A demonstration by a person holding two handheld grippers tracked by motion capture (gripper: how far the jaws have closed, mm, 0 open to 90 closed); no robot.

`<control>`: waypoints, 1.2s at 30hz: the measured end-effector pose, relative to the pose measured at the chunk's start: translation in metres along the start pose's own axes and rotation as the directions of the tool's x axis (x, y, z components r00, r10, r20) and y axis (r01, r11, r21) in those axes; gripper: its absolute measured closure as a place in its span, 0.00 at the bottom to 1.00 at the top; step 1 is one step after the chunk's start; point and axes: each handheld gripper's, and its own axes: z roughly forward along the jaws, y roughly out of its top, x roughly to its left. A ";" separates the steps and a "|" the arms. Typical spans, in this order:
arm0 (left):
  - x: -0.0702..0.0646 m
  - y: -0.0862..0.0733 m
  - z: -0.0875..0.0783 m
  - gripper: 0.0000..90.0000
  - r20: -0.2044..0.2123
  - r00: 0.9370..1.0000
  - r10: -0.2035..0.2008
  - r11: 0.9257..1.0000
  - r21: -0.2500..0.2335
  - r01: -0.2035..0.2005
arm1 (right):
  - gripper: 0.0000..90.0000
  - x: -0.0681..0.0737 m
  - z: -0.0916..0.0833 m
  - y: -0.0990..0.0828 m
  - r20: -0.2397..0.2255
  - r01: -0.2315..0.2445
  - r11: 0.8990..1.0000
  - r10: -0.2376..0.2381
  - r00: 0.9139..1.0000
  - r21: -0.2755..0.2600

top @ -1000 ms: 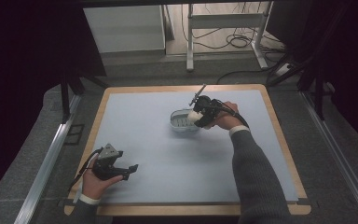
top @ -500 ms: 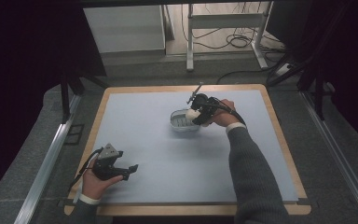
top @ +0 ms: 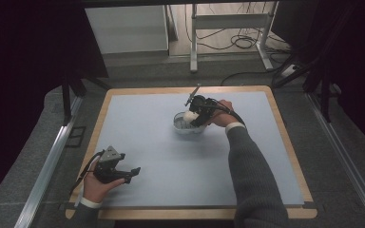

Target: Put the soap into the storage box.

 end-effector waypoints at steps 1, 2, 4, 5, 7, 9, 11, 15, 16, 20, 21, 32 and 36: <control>0.000 0.000 0.000 0.15 0.000 1.000 0.000 1.000 0.000 0.000 | 0.55 -0.001 0.002 0.003 -0.005 0.008 1.000 -0.008 1.000 0.003; 0.000 0.000 0.000 0.15 -0.001 1.000 0.000 1.000 0.001 0.000 | 0.55 -0.001 0.003 0.004 -0.007 0.008 1.000 -0.008 1.000 0.007; 0.000 0.000 0.000 0.15 -0.001 1.000 0.002 1.000 0.003 -0.002 | 0.55 -0.002 0.005 0.008 -0.011 0.023 1.000 -0.023 1.000 0.008; 0.000 0.000 0.001 0.15 -0.002 1.000 0.002 1.000 0.004 -0.002 | 0.55 -0.002 0.006 0.009 -0.013 0.029 1.000 -0.029 0.999 0.007; 0.000 0.000 0.001 0.15 -0.002 1.000 0.003 1.000 0.006 -0.003 | 0.55 -0.001 0.009 0.011 -0.012 0.031 1.000 -0.031 0.999 -0.002; 0.000 0.000 0.002 0.15 -0.002 1.000 0.005 1.000 0.009 -0.005 | 0.55 0.000 0.012 0.011 -0.006 0.045 0.999 -0.045 0.999 0.008; 0.000 0.000 0.002 0.15 -0.001 1.000 0.005 1.000 0.010 -0.005 | 0.54 0.001 0.016 0.011 0.004 0.059 0.998 -0.059 0.998 0.028; 0.000 0.000 0.002 0.15 -0.001 1.000 0.004 1.000 0.011 -0.004 | 0.53 0.003 0.018 0.011 0.020 0.078 0.996 -0.079 0.997 0.041; 0.000 0.000 0.002 0.15 -0.001 1.000 0.005 1.000 0.011 -0.005 | 0.52 0.003 0.019 0.012 0.018 0.078 0.996 -0.079 0.997 0.034; -0.001 0.000 0.002 0.15 0.001 1.000 0.004 1.000 0.011 -0.004 | 0.48 0.006 0.014 0.014 0.013 0.037 0.999 -0.037 0.999 0.002; -0.001 0.000 0.002 0.15 0.002 1.000 0.004 1.000 0.011 -0.004 | 0.47 0.007 0.014 0.013 0.011 0.040 0.999 -0.040 0.999 -0.007; -0.002 0.000 0.004 0.15 0.008 1.000 0.003 1.000 0.012 -0.003 | 0.39 0.008 -0.004 0.001 0.054 -0.129 0.985 0.135 0.989 -0.113; -0.002 0.000 0.004 0.15 0.007 1.000 0.004 1.000 0.015 -0.004 | 0.38 0.011 -0.011 -0.010 0.071 -0.173 0.975 0.184 0.980 -0.137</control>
